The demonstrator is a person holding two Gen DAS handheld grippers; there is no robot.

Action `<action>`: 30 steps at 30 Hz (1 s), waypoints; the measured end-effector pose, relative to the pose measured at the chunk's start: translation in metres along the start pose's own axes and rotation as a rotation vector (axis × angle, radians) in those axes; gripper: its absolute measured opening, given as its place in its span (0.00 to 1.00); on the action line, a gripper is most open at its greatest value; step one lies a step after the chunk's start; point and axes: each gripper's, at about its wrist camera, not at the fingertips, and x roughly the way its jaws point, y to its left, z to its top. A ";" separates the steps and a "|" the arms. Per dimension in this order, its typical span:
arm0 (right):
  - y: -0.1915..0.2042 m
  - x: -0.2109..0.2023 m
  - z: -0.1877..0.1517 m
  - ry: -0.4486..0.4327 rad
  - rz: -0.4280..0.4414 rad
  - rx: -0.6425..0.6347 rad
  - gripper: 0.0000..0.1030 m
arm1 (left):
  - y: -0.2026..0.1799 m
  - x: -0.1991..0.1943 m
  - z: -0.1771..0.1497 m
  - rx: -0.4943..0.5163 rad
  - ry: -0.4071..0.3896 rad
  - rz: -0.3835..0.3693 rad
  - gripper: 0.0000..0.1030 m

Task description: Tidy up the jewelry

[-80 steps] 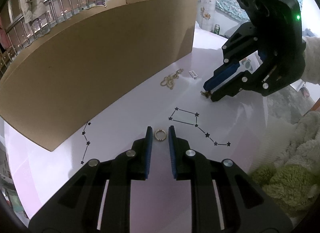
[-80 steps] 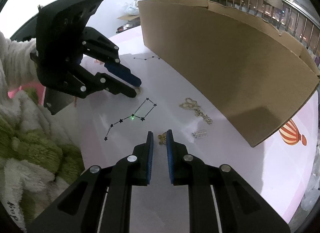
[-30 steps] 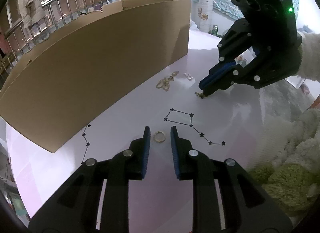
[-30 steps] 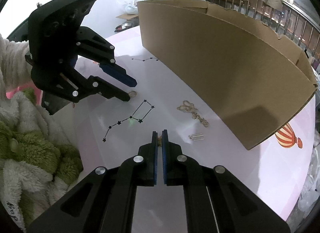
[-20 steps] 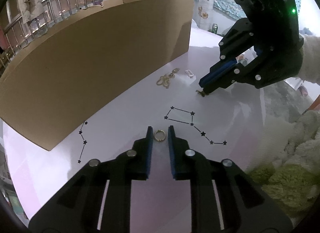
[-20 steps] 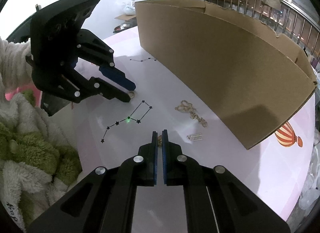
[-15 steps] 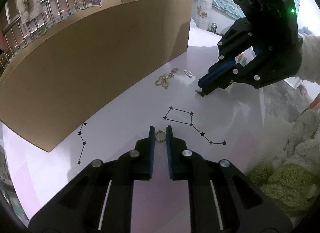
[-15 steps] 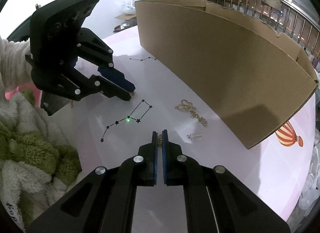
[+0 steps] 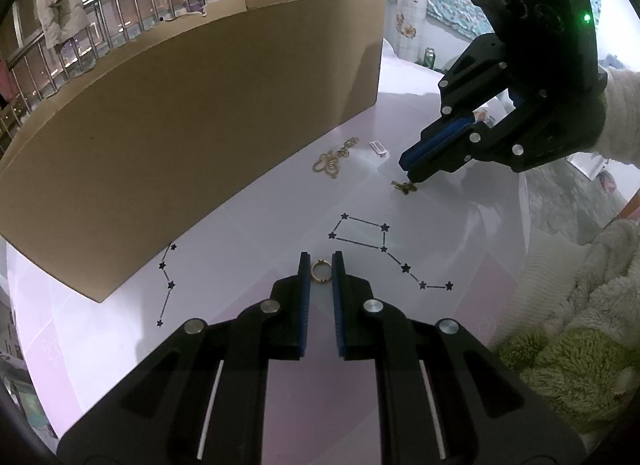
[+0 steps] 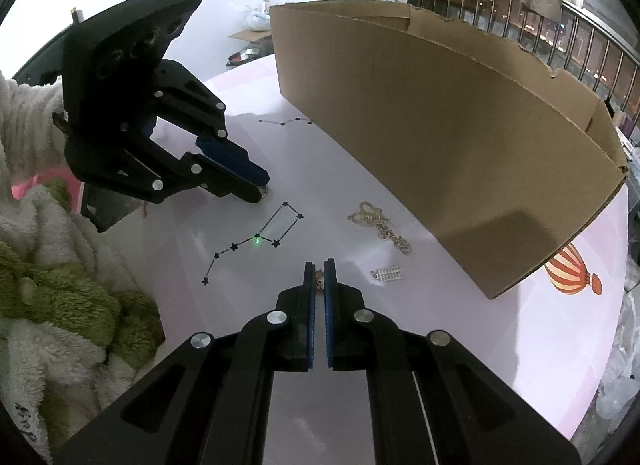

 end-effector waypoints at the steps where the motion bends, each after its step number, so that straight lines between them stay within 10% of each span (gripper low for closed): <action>1: 0.000 -0.001 0.000 -0.001 0.002 0.001 0.04 | 0.001 -0.001 0.000 -0.001 0.000 0.001 0.09; 30: 0.001 0.011 0.004 0.022 0.009 -0.015 0.07 | 0.001 -0.002 -0.002 -0.021 -0.005 0.007 0.09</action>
